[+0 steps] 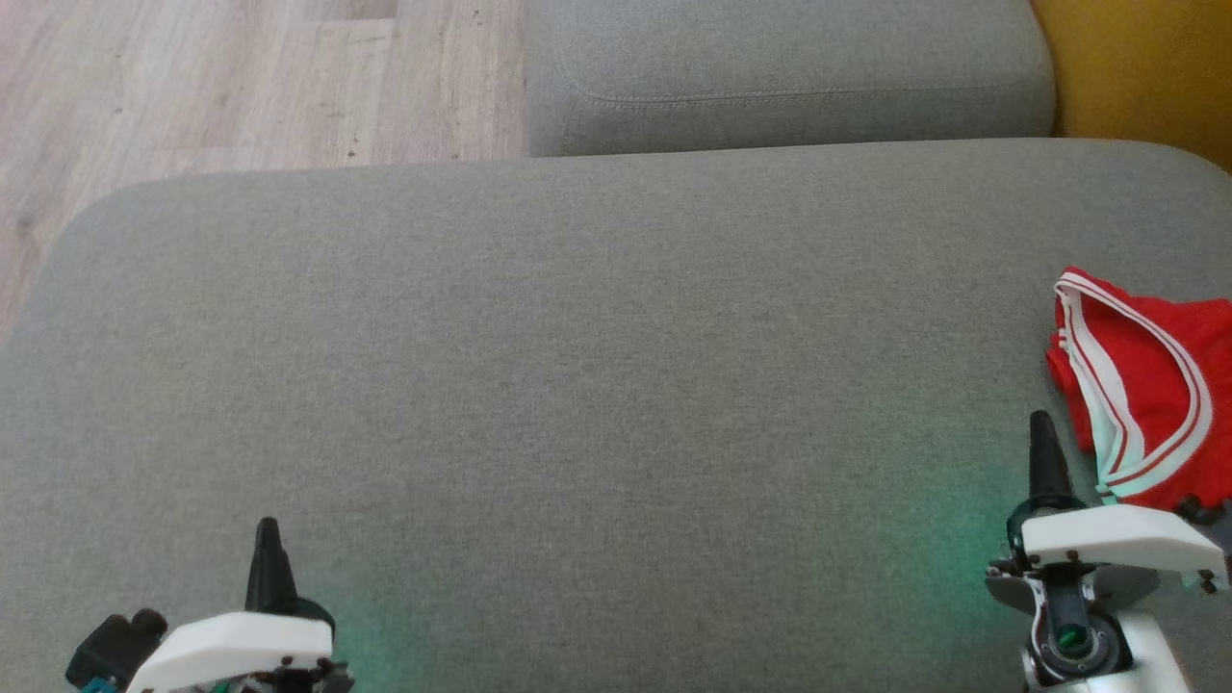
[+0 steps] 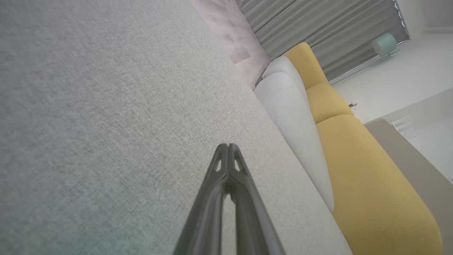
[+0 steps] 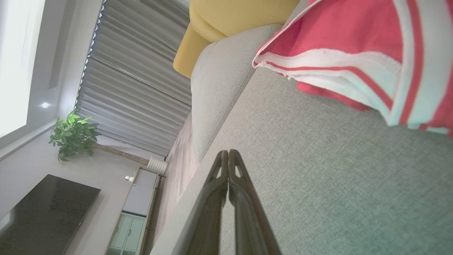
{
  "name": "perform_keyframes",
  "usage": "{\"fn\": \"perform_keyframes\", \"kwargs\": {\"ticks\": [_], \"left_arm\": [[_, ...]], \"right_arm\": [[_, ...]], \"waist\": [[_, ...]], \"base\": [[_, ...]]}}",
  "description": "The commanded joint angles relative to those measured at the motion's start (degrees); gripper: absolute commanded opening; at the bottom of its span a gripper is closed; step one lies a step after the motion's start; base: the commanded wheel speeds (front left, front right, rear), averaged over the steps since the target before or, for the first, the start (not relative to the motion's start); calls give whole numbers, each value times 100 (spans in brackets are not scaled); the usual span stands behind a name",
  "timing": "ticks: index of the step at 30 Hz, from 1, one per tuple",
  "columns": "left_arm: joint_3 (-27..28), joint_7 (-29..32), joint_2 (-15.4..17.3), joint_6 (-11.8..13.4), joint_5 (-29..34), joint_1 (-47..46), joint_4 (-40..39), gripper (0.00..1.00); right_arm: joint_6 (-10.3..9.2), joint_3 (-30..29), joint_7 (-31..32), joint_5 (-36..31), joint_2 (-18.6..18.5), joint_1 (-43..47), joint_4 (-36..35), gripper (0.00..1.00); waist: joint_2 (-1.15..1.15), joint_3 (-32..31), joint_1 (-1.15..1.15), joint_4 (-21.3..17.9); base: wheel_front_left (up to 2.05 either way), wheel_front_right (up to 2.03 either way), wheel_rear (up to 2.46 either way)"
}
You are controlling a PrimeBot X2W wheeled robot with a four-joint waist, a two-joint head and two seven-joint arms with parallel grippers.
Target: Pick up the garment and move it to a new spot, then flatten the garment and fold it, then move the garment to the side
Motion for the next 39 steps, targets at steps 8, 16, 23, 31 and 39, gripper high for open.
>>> {"fn": "perform_keyframes", "kwargs": {"ticks": [8,16,23,31,39], "left_arm": [[248,161,20,-71,-640,-358,-310,0],[325,296,22,-115,-1179,-391,-388,0],[393,414,23,-152,-1650,-419,-457,0],[461,533,24,-190,-2122,-447,-525,0],[538,668,26,-233,-2658,-479,-603,0]], "right_arm": [[-3,7,171,628,-28,-60,-404,0],[-3,-45,304,1143,-30,-24,-561,0],[-3,-91,420,1594,-31,8,-698,0],[-4,-137,536,2045,-32,39,-834,0],[-4,-188,668,2558,-34,75,-990,0]], "waist": [[0,7,0,-36],[0,13,0,-70],[0,19,0,-100],[0,24,0,-130],[0,31,0,-164]], "base": [[0,0,0],[0,0,0],[0,0,0],[0,0,0],[0,0,0]]}}
